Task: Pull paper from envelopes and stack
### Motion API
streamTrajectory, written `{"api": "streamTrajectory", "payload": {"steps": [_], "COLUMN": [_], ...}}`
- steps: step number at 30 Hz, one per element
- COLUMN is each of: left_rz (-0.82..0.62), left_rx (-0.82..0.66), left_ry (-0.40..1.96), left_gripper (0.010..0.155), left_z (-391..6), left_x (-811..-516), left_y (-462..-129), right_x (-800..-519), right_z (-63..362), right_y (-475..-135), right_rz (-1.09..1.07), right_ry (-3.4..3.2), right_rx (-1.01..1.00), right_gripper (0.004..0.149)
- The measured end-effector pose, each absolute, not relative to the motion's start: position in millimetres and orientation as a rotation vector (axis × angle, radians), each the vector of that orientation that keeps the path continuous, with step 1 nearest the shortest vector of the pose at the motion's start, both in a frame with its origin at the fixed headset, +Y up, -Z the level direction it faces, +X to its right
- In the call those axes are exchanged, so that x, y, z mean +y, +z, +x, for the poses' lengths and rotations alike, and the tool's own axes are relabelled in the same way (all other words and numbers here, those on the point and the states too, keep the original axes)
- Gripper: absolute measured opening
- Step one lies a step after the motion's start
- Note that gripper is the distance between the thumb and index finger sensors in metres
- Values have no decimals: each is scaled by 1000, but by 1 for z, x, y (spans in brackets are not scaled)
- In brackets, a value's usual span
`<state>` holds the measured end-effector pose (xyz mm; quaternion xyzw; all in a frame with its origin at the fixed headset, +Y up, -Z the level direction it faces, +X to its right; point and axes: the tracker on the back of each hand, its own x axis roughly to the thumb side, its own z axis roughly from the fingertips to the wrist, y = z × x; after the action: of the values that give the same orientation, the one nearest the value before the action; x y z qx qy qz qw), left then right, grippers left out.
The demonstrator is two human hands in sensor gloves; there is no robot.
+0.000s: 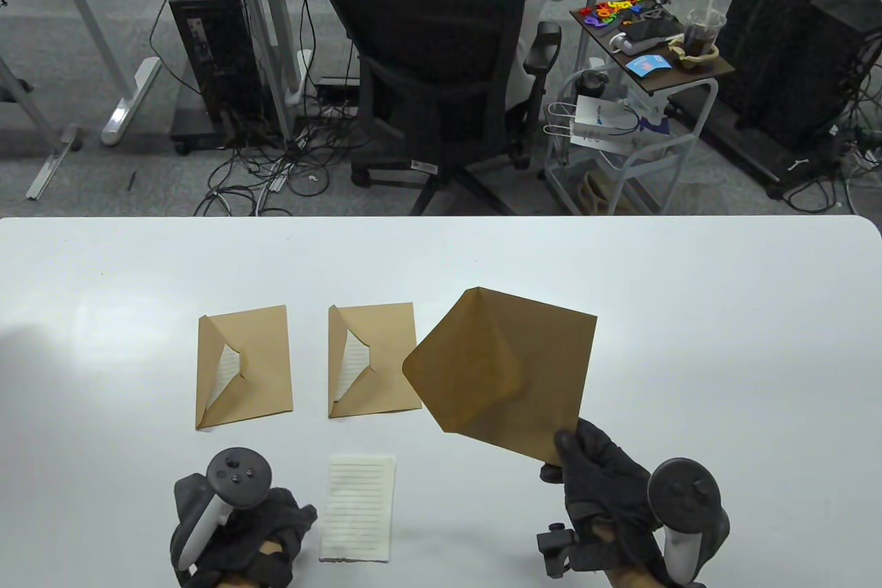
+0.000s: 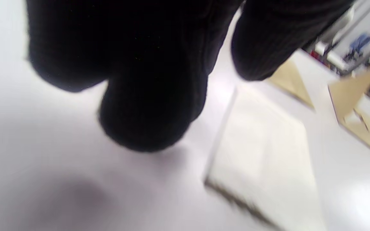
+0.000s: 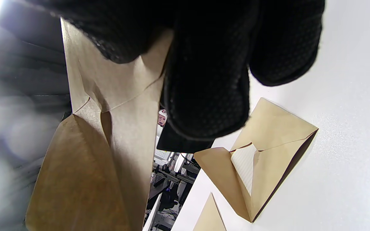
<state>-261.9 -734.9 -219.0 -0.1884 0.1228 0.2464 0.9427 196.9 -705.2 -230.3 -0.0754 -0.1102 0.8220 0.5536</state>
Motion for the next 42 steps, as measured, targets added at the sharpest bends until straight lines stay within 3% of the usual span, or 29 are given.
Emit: {"api": "streamTrajectory", "payload": {"steps": [4,6,9,12,27,37,42], "left_rz": [9,71,78,50,-12,-3,-12], "left_rx": [157,86,27,51,34,51,48], "left_ry": [417,316,138,127,63,84,95], "left_gripper": [78,89,100,105,105,105,105], "left_z": [-274,-273,-274,-281,-266,-271,-270], "left_x": [-719,-719,-724,-729,-742,-739,-739], "left_y": [-217,-218,-222,-224,-231,-230,-230], "right_x": [-705,-705,-710,-716,-718,-724,-743], "right_z": [196,195,193,199,207,204,196], "right_y": [-230,-230,-231,-233,-213,-212,-215], "right_rz": [-166,-149,-116,-97,-107,-243,-264], "right_ry": [1951,1961,2002,2021,2018,2154,2261], "right_rx": [-249,-243,-214,-112,-4,197,382], "right_gripper": [40,40,41,41,42,41,40]}}
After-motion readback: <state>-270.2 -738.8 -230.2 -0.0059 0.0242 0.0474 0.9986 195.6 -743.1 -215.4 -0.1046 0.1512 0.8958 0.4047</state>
